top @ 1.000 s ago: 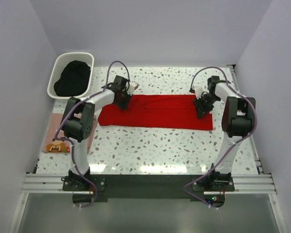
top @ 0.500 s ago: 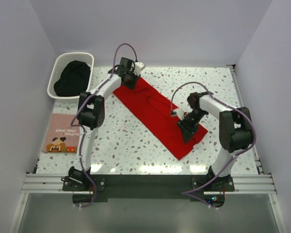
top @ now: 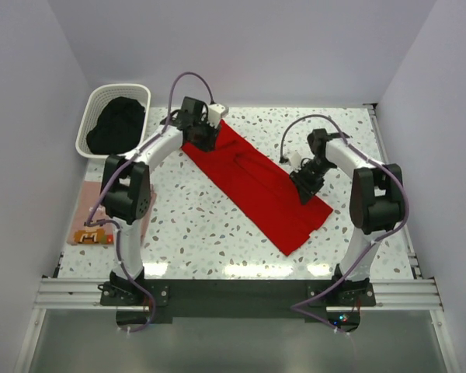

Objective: Fold and stack the t-shirts
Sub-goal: Fold the tshirt

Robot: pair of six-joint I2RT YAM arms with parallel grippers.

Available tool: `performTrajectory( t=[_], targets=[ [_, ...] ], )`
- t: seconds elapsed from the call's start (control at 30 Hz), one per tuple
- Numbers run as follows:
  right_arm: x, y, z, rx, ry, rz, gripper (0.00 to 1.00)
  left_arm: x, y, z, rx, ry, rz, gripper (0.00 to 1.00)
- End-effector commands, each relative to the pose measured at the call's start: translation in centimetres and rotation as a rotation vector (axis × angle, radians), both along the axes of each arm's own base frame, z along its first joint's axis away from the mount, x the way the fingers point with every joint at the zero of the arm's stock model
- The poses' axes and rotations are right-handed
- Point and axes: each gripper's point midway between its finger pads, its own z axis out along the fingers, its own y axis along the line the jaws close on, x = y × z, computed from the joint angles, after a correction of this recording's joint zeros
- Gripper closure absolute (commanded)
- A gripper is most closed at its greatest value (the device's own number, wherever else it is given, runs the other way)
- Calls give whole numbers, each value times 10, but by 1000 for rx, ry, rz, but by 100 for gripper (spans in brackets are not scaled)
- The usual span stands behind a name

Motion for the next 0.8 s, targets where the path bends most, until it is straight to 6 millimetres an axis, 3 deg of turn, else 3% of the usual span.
performTrajectory(
  t=[0.0, 0.1, 0.13, 0.33, 0.43, 0.5, 0.53, 0.57, 0.6, 0.67, 0.7, 0.77],
  targets=[
    [13, -7, -19, -84, -43, 34, 74, -23, -10, -24, -19, 95, -19, 67],
    [7, -6, -35, -139, -26, 75, 74, -23, -7, -43, 12, 131, 2, 68],
    [-2, -4, -41, -147, -7, 91, 74, -23, -4, -57, 32, 154, 11, 68],
    [-53, 25, -58, -158, 101, 210, 75, -16, 4, -88, 106, 195, 24, 70],
    [-83, 62, -55, -100, 167, 269, 75, -2, 2, -102, 132, 201, 19, 70],
    [-108, 101, -51, -24, 223, 310, 73, 13, -11, -106, 109, 208, -7, 70],
    [-111, 119, -47, 10, 229, 323, 72, 17, -18, -107, 97, 207, -21, 70],
    [-126, 140, -43, 30, 255, 345, 70, 32, -31, -103, 60, 186, -47, 70],
    [-127, 161, -36, 76, 268, 353, 68, 34, -38, -101, 46, 186, -63, 70],
    [-146, 196, -14, 194, 342, 355, 64, 47, -54, -85, -9, 138, -100, 68],
    [-140, 210, 0, 249, 331, 354, 63, 53, -59, -77, -31, 109, -109, 67],
    [-134, 219, 22, 308, 329, 337, 61, 56, -62, -54, -53, 63, -117, 63]
  ],
)
